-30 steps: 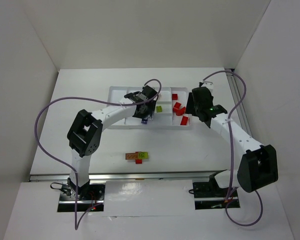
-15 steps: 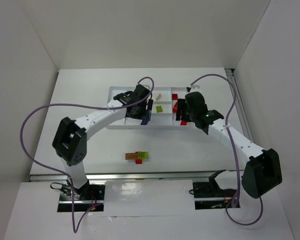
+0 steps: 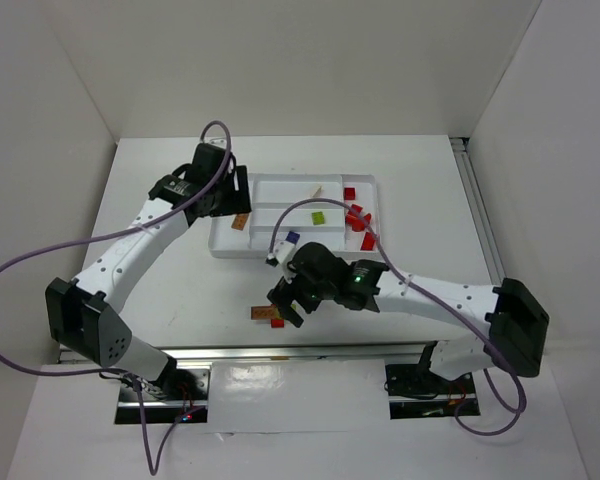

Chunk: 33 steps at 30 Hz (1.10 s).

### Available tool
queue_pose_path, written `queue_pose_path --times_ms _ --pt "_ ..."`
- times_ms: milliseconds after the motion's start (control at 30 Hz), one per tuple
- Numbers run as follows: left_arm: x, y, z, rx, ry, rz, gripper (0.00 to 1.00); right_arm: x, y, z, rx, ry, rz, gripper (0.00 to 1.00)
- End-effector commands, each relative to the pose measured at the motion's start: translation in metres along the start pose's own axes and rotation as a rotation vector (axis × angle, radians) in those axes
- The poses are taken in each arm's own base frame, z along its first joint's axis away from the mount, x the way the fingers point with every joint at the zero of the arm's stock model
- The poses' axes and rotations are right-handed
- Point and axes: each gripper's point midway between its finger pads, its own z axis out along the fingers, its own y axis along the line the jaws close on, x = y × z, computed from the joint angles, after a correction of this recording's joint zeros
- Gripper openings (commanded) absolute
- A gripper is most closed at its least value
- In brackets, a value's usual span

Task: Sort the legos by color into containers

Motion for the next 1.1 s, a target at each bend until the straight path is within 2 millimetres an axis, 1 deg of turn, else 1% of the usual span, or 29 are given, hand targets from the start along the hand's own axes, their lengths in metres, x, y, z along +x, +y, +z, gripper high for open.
queue_pose_path --times_ms 0,33,67,100,133,167,200,267,300,333,367,400,467,500,567,600,667,700,733,767,800,933,1067 --pt "0.002 0.002 -0.005 0.028 0.013 -0.002 0.83 -0.003 0.025 0.011 -0.116 0.045 -0.142 0.96" --pt "0.008 -0.001 -0.004 0.049 0.033 -0.009 0.83 -0.004 0.027 0.014 -0.113 0.049 -0.169 0.96" --pt "0.004 0.000 -0.003 0.057 0.027 -0.021 0.83 0.000 0.033 0.017 -0.116 0.060 -0.195 0.97" --pt "0.008 0.000 -0.004 0.066 0.036 -0.020 0.83 -0.005 0.027 0.021 -0.064 0.037 -0.204 0.97" --pt "0.011 0.005 -0.001 0.053 0.045 -0.037 0.83 -0.010 0.027 0.022 -0.052 0.016 -0.210 0.97" --pt "0.009 0.004 -0.001 0.057 0.037 -0.038 0.83 -0.010 0.024 0.024 -0.034 0.009 -0.210 0.97" --pt "0.009 0.009 -0.002 0.050 0.035 -0.046 0.83 -0.015 0.020 0.028 -0.009 -0.011 -0.219 0.97" --pt "0.008 0.012 -0.002 0.044 0.033 -0.052 0.83 -0.009 0.019 0.035 -0.007 0.013 -0.229 0.97" --pt "0.007 0.016 -0.001 0.038 0.031 -0.050 0.83 -0.007 0.016 0.041 0.006 0.031 -0.240 0.97" --pt "0.005 0.016 -0.004 0.041 0.023 -0.051 0.83 0.000 0.015 0.045 0.007 0.055 -0.252 0.96" --pt "0.006 0.014 -0.004 0.050 0.026 -0.051 0.83 0.000 0.017 0.047 -0.006 0.065 -0.252 0.94" --pt "0.004 0.018 -0.003 0.041 0.024 -0.060 0.83 0.002 0.017 0.049 -0.006 0.074 -0.253 0.94" --pt "0.007 0.020 -0.002 0.038 0.032 -0.059 0.83 0.002 0.017 0.053 -0.007 0.071 -0.263 0.89" --pt "0.004 0.022 -0.001 0.035 0.022 -0.066 0.83 0.002 0.014 0.056 0.012 0.069 -0.264 0.89" --pt "0.007 0.023 0.000 0.032 0.031 -0.065 0.83 0.001 0.006 0.057 0.054 0.061 -0.265 0.85" --pt "0.007 0.023 0.000 0.032 0.031 -0.065 0.83 0.002 0.004 0.058 0.065 0.058 -0.265 0.84" --pt "0.011 0.024 0.002 0.028 0.039 -0.064 0.82 -0.002 0.002 0.058 0.085 0.043 -0.255 0.80" --pt "0.011 0.024 0.002 0.028 0.039 -0.064 0.82 -0.002 0.000 0.061 0.100 0.041 -0.246 0.70" --pt "0.011 0.024 0.002 0.028 0.039 -0.064 0.82 0.001 -0.001 0.064 0.101 0.050 -0.247 0.64" --pt "0.011 0.024 0.002 0.028 0.039 -0.055 0.82 0.001 -0.001 0.064 0.101 0.050 -0.247 0.61" --pt "0.009 0.024 0.002 0.032 0.030 -0.056 0.82 0.005 -0.001 0.067 0.101 0.064 -0.248 0.61" --pt "0.009 0.024 0.002 0.032 0.030 -0.056 0.82 0.009 0.001 0.073 0.082 0.081 -0.258 0.61" --pt "0.007 0.027 0.003 0.026 0.029 -0.063 0.82 0.009 0.003 0.073 0.073 0.081 -0.258 0.65"
